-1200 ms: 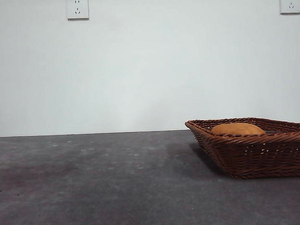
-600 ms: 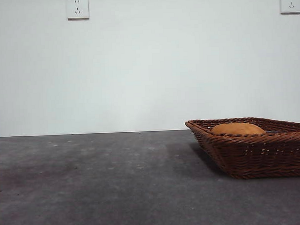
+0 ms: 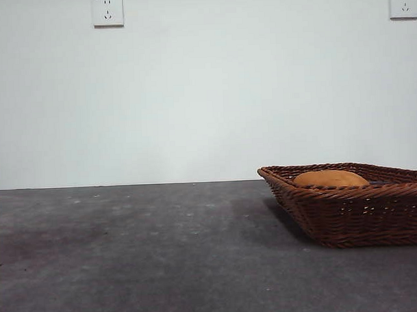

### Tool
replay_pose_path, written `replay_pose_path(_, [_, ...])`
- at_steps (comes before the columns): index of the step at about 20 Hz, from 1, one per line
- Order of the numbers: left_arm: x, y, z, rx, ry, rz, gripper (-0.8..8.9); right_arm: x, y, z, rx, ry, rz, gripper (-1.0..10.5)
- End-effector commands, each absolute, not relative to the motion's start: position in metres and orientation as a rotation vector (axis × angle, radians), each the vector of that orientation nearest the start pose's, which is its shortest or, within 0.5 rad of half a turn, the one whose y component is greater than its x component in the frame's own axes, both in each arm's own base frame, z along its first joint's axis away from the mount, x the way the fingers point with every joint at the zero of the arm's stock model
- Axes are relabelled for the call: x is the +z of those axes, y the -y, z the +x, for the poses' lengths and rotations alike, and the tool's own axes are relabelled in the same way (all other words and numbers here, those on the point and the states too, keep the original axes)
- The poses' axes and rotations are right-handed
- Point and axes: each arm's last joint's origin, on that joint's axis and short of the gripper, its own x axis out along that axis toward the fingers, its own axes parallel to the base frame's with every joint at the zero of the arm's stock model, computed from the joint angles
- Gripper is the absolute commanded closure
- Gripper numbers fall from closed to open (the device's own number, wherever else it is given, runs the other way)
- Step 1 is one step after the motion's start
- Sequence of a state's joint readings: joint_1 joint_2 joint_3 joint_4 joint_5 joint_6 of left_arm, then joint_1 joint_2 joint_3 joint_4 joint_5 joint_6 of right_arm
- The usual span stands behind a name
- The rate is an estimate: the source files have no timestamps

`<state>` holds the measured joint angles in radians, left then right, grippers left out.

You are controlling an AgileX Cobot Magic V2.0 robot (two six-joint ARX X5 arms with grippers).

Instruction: Help me put the vegetables on the table into the basket

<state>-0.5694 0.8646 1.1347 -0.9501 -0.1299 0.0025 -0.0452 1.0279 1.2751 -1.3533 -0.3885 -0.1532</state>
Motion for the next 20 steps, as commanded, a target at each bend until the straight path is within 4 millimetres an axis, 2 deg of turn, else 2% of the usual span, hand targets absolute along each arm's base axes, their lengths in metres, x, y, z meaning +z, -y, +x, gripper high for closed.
replay_pose_path(1, [0.366,0.074,0.124,-0.422,-0.629,0.265,8.17,0.364,-0.004,0.153,0.384,-1.033,0.096,9.5])
replay_pose_path(7, [0.382,0.069,0.130,-0.212,-0.436,0.249,8.17,0.370,-0.004,0.163,0.383,-0.914,0.067,9.5])
replay_pose_path(10, [0.398,0.042,0.125,-0.100,-0.264,0.241,8.17,0.373,-0.003,0.167,0.382,-0.858,0.053,9.5])
replay_pose_path(12, [0.397,0.026,0.116,-0.139,-0.113,0.208,8.17,0.374,-0.003,0.169,0.381,-0.834,0.048,9.5])
replay_pose_path(15, [0.374,0.008,0.101,-0.041,0.025,0.198,8.17,0.376,-0.003,0.171,0.380,-0.807,0.041,9.5])
replay_pose_path(17, [0.347,0.000,0.095,0.035,0.027,0.229,8.17,0.376,-0.003,0.171,0.380,-0.807,0.041,9.5])
replay_pose_path(20, [0.294,-0.006,0.088,0.095,-0.017,0.220,8.17,0.376,-0.003,0.171,0.380,-0.807,0.041,9.5])
